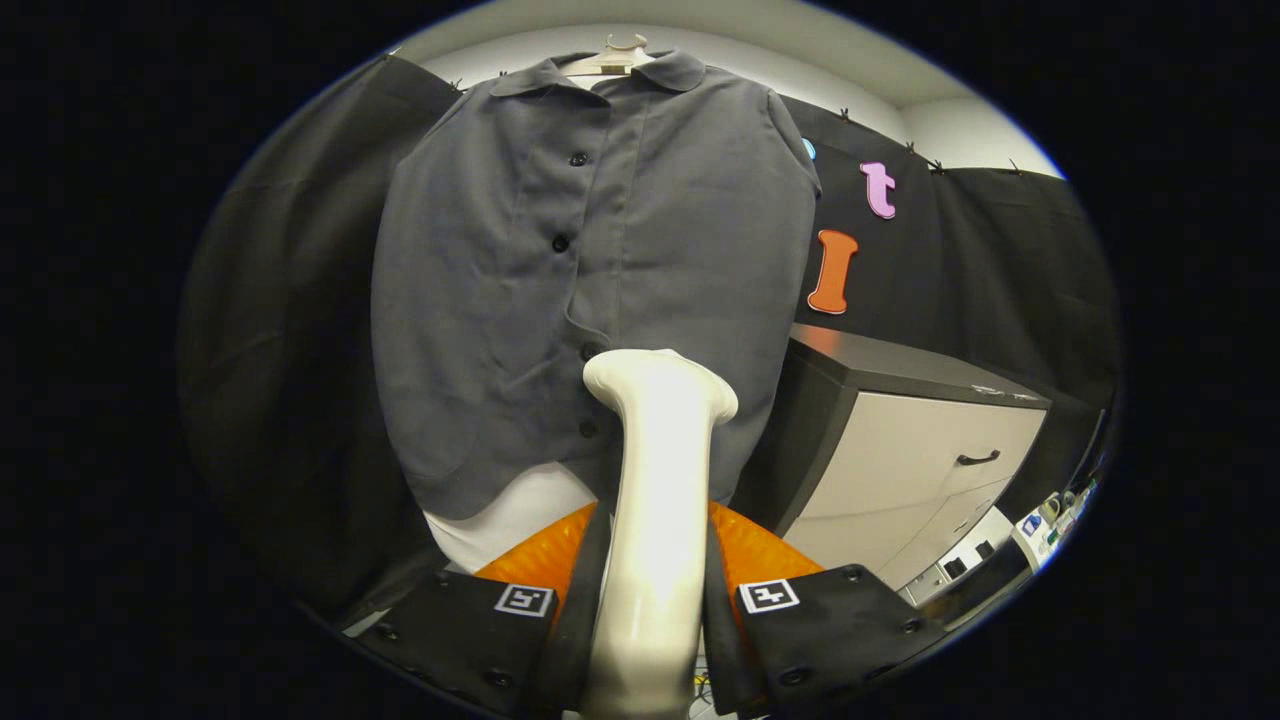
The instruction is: Iron the clothes twice with a garment steamer, once on the left side and once on the right side.
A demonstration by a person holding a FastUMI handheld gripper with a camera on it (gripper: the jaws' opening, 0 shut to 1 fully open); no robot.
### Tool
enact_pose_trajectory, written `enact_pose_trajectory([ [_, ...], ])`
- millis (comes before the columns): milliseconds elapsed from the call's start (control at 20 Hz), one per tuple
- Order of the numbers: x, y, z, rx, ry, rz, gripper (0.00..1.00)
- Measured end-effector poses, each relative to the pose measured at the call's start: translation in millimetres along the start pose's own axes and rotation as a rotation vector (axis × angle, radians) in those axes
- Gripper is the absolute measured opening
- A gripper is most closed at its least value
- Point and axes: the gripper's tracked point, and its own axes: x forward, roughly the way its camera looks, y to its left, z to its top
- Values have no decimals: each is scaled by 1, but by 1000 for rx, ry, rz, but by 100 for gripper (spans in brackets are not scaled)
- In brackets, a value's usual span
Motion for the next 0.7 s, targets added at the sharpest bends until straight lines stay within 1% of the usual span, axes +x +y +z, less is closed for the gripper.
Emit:
enact_pose_trajectory([
  [250,-14,0,21,10,-82,-11,53],
  [400,-24,4,40,27,-116,11,53],
  [600,-33,6,75,37,-179,30,53],
  [700,-42,11,102,45,-234,46,53],
])
